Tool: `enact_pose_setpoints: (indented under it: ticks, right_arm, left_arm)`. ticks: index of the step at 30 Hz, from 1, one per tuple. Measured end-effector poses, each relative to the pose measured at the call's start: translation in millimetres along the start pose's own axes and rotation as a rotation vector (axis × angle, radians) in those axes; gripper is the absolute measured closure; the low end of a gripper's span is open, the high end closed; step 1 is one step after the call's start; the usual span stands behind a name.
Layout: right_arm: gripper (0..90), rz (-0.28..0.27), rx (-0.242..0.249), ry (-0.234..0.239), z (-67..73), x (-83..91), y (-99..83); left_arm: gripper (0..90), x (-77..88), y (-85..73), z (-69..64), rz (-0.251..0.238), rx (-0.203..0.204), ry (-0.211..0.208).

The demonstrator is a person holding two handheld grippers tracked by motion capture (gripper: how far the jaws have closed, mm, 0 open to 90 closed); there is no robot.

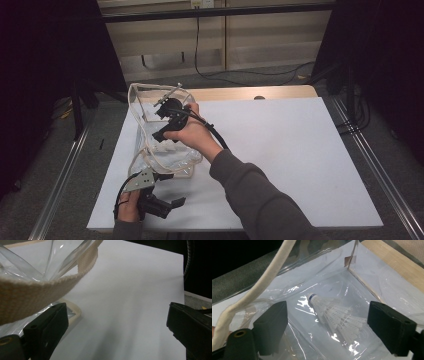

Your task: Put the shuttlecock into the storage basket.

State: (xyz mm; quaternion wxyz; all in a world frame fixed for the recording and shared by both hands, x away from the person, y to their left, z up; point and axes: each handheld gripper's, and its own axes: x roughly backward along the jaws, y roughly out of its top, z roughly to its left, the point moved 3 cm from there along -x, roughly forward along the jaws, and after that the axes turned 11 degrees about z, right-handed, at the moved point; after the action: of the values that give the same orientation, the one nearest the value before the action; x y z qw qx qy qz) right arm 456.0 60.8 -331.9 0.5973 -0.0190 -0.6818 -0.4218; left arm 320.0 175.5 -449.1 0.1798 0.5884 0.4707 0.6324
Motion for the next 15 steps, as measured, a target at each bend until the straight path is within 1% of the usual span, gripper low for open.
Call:
enact_pose_setpoints:
  ticks: [4, 7, 9, 12, 15]
  right_arm:
    - [15.1, 0.005, 0.007, 0.010, 2.4, 3.0, -1.1]
    - [15.0, 0.000, 0.020, 0.018, 4.2, 6.5, -1.5]
    - [14.9, 0.000, 0.020, 0.021, 5.4, 8.4, -2.3]
    - [14.7, -0.008, 0.021, 0.042, 7.0, 10.6, -4.2]
    - [13.7, -0.015, 0.028, 0.045, 8.1, 12.6, -5.3]
  left_arm:
    - [3.9, 0.0, 0.2, 0.1, 0.000, -0.001, 0.001]
    - [3.9, 0.0, 0.2, 0.2, 0.002, -0.003, 0.002]
    - [3.9, 0.1, 0.1, 0.2, 0.005, -0.006, 0.002]
    - [3.9, -0.1, 0.2, 0.1, 0.005, -0.005, 0.002]
    - [3.9, -0.1, 0.3, 0.2, 0.005, -0.006, 0.004]
